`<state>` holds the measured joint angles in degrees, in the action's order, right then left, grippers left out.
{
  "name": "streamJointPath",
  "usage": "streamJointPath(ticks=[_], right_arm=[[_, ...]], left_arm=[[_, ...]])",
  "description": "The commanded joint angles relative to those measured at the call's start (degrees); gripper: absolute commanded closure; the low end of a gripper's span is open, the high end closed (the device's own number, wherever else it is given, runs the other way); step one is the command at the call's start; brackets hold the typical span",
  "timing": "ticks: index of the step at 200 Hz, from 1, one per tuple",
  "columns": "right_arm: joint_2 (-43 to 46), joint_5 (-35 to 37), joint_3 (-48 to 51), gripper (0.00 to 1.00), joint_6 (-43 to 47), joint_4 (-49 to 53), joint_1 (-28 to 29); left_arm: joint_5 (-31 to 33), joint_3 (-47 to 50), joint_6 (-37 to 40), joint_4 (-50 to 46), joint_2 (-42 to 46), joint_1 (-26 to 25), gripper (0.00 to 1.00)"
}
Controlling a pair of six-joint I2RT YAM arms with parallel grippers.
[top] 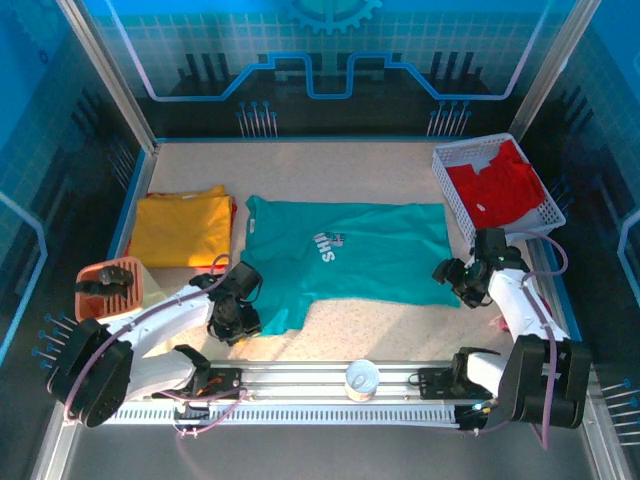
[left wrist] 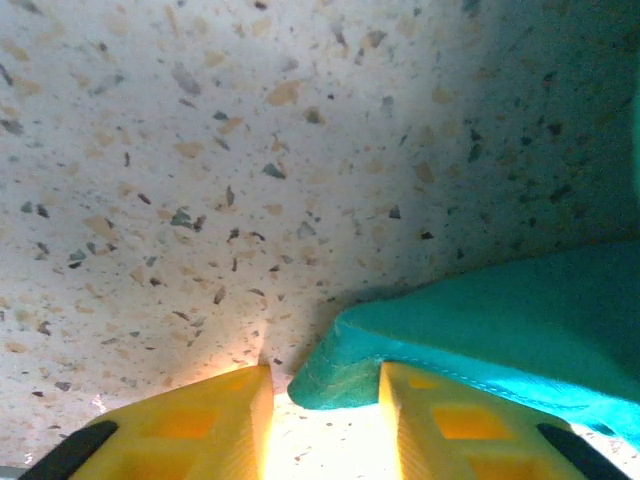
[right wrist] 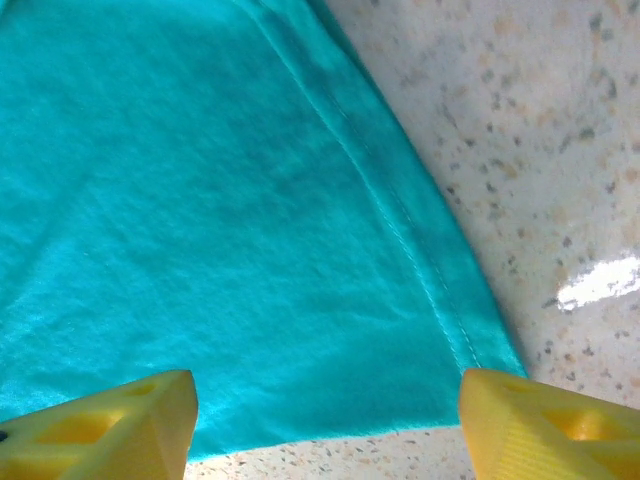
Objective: Fold and stack the t-shirts
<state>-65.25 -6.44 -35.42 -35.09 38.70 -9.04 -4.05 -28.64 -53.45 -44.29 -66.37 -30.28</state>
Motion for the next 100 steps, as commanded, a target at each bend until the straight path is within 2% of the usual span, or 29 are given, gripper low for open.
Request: streamJointPath(ticks=[1, 33, 63, 100], right_arm=[[-0.81, 1.02, 0.84, 0.33, -2.37, 2.98, -0.62], [-2.88, 6.01, 0.24, 0.42, -5.10, 5.82, -0.26], [-3.41, 6.91, 1.01, 0.43, -5.69, 3.74, -0.10], [-8.16, 7.22, 1.22, 0.47, -5.49, 0.65, -0.10]], left_arm=[[0.11, -0.32, 2.06, 9.23, -1.46, -0.37, 0.70], [0.28, -0.45, 2.78, 9.39, -1.11, -0.38, 0.74], [-0.16, -1.21, 3.83, 9.67, -1.56, -0.40, 0.78], [0.01, -1.46, 4.14, 9.57, -1.18, -0.36, 0.80]])
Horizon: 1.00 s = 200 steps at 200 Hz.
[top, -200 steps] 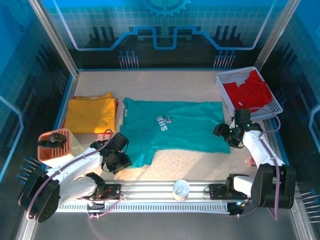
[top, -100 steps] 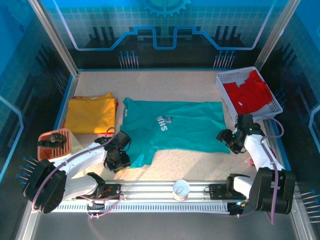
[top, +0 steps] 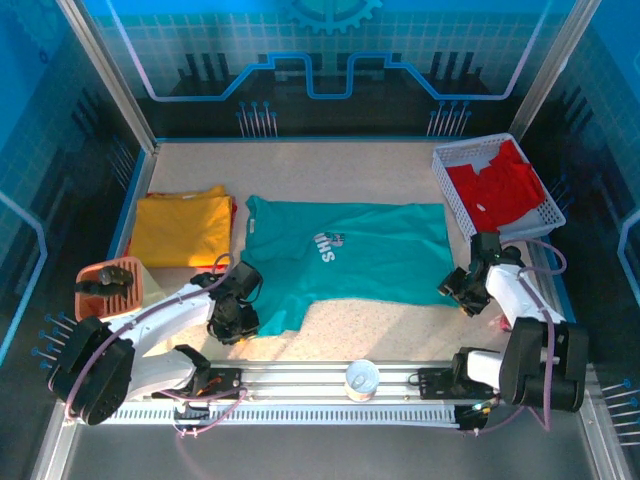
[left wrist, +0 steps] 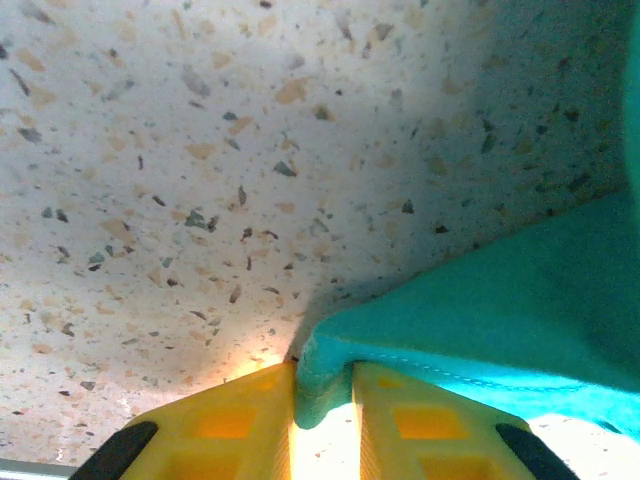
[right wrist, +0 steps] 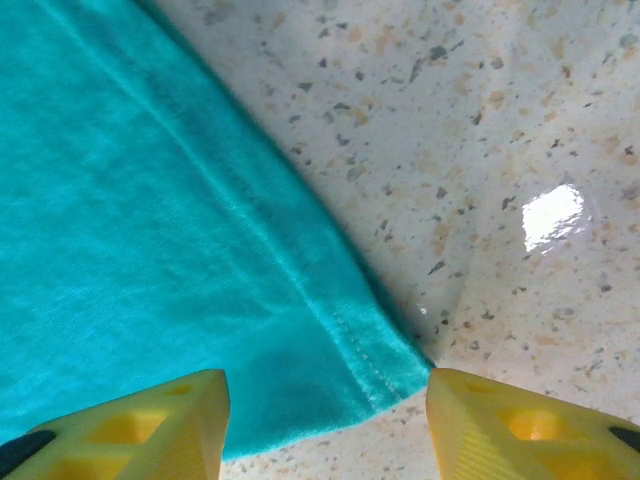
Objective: Fold and stack the t-shirts
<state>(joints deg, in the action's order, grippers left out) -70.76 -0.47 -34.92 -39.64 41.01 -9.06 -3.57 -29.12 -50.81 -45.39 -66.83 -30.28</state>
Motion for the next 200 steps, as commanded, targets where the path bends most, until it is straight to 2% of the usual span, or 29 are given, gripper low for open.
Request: streamJointPath(ticks=[1, 43, 59, 83, 91, 105, 113, 137, 200], right_arm=[[-2.86, 1.26, 0.72, 0.47, -0.96, -1.79, -0.08], [-5.80, 0.95, 1.00, 0.58, -0.62, -5.40, 0.70], [-5.88, 1.70, 0.66, 0.69, -0.47, -5.49, 1.17], [-5.80, 1.97, -0.01, 0.75, -0.27, -5.03, 1.82], [-5.71, 1.88, -0.23, 0.81, 0.15, -4.98, 2.03], [-5.55, 1.96, -0.50, 0.87, 0.54, -4.67, 2.28], [-5.44, 1.69, -0.53, 0.96, 0.94, -4.74, 2.21], [-5.27, 1.33, -0.91, 0.98, 2.01, -4.78, 2.29], [-2.83, -3.43, -2.98, 0.98, 5.22, -4.90, 2.30]], left_arm=[[-0.51, -0.96, 1.50, 10.67, -0.74, -0.38, 0.80], [-1.13, -0.63, 1.33, 11.59, -0.40, -0.43, 0.81], [-1.19, -0.63, 1.56, 11.53, -0.28, -0.38, 0.82], [-0.65, -1.52, 2.18, 10.47, 0.26, -0.39, 0.86], [-0.49, -1.93, 2.35, 10.14, 0.53, -0.39, 0.87], [-0.38, -2.30, 2.47, 10.09, 1.15, -0.33, 0.91], [-0.29, -2.51, 2.47, 10.34, 1.55, -0.37, 0.93], [-0.09, -3.27, 2.96, 10.51, 2.18, -0.34, 1.00], [-0.55, -8.26, 6.62, 7.39, 3.09, 1.90, 1.00]])
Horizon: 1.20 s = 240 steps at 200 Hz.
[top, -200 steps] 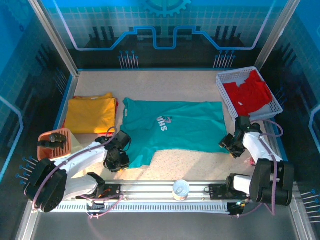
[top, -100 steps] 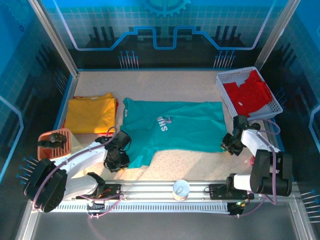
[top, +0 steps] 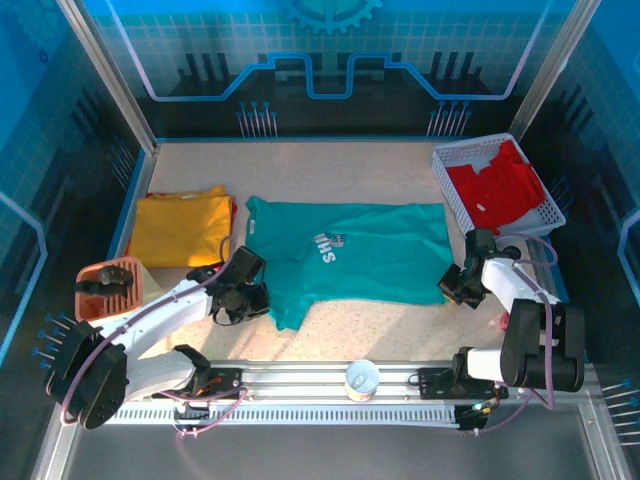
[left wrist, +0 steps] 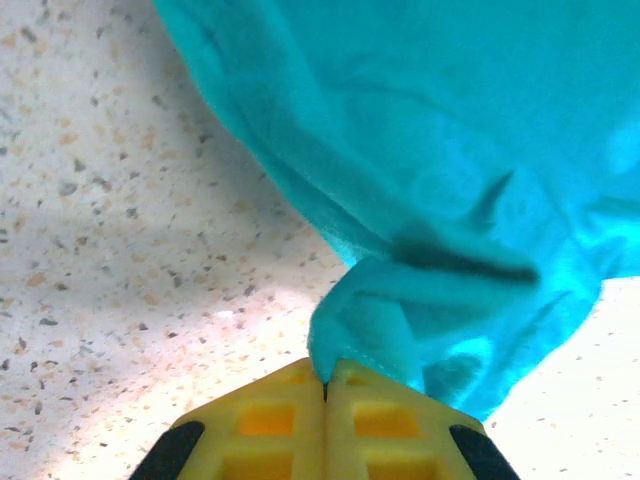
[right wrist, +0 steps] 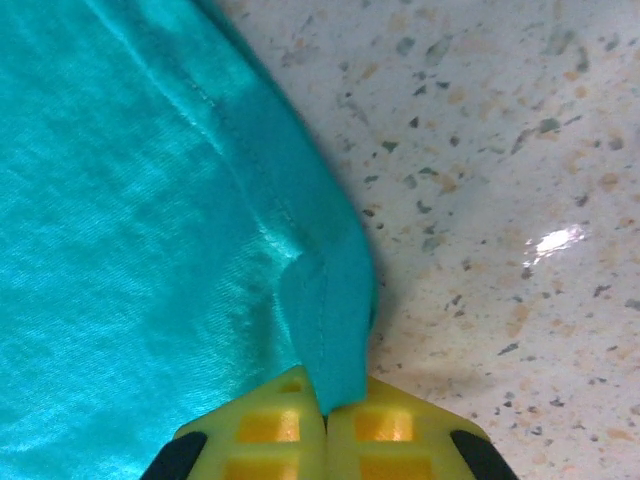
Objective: Fold and stack the t-shirts
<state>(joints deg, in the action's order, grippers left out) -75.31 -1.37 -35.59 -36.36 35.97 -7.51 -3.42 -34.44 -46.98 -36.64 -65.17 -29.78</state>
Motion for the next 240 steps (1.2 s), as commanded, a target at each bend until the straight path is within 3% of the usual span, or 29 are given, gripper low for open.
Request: streamJointPath(ticks=[1, 29, 70, 109, 240], right_arm=[[1.87, -2.51, -2.40, 0.98, 1.98, 0.26, 0.74], [3.27, -1.24, -4.72, 0.98, 2.67, 1.38, 0.74], [0.93, 0.45, -9.38, 0.98, 3.92, 3.79, 0.57], [-2.48, 0.10, -13.88, 0.97, 4.54, 4.45, 0.38], [-11.16, 0.88, -22.88, 0.95, 3.25, 4.69, -0.23]], left_arm=[[-0.79, -3.07, 2.87, -1.38, 1.44, 1.48, 1.00], [-3.66, -6.45, 4.30, -2.18, 2.41, 4.04, 1.00], [-3.63, -11.97, 5.90, -3.43, 2.19, 5.28, 1.00], [-4.30, -16.71, 8.41, -3.78, 1.06, 9.73, 1.00], [-1.62, -35.87, 17.30, -3.78, -14.25, 14.13, 1.00]])
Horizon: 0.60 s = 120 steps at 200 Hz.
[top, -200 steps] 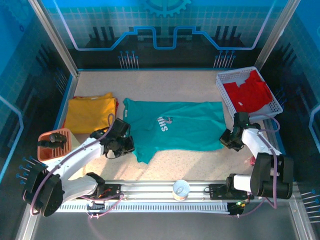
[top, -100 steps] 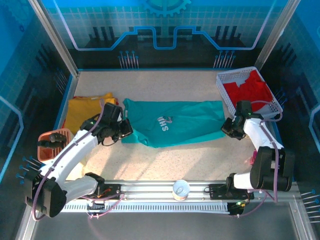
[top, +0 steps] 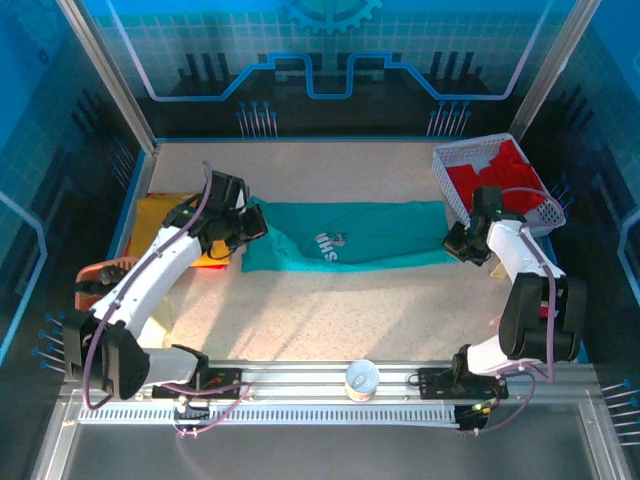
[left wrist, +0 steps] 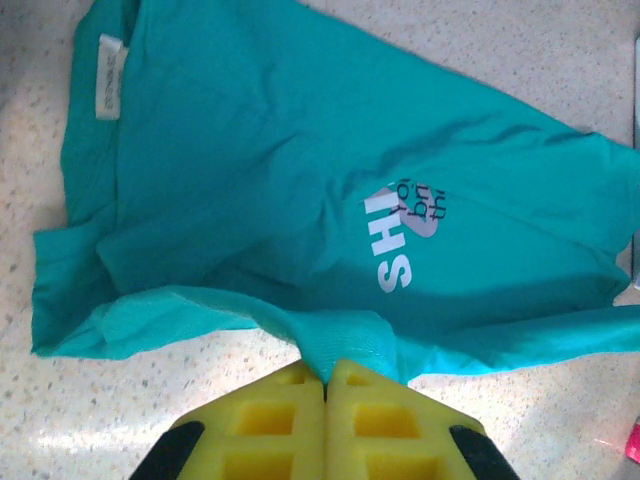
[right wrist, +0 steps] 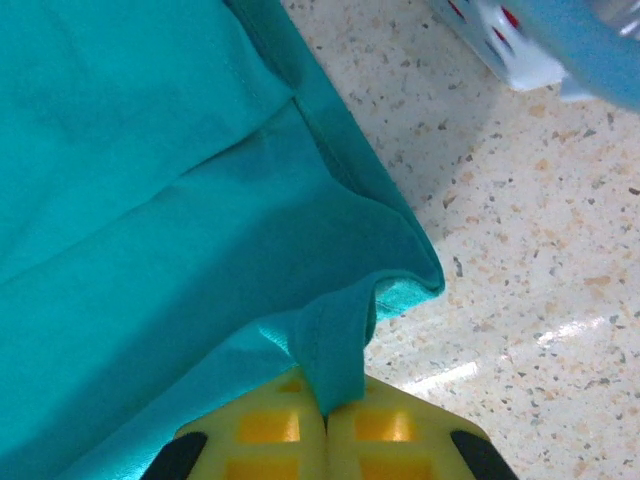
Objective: Fold and stack the t-shirts
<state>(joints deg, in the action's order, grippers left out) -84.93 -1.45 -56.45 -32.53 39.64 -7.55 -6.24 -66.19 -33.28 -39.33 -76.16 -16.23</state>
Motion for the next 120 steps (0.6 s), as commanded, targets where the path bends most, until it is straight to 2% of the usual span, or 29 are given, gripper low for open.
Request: streamJointPath(ticks=[1, 120], right_arm=[[-1.64, 0.99, -2.10, 0.95, -0.63, 0.99, -0.18], [-6.94, -0.75, -3.77, 0.94, -3.73, -1.22, -1.23]], left_arm=[[1.26, -4.25, 3.67, -1.09, -3.36, 0.58, 1.00], [3.36, -13.21, 8.26, -0.07, -15.12, 2.00, 1.00]])
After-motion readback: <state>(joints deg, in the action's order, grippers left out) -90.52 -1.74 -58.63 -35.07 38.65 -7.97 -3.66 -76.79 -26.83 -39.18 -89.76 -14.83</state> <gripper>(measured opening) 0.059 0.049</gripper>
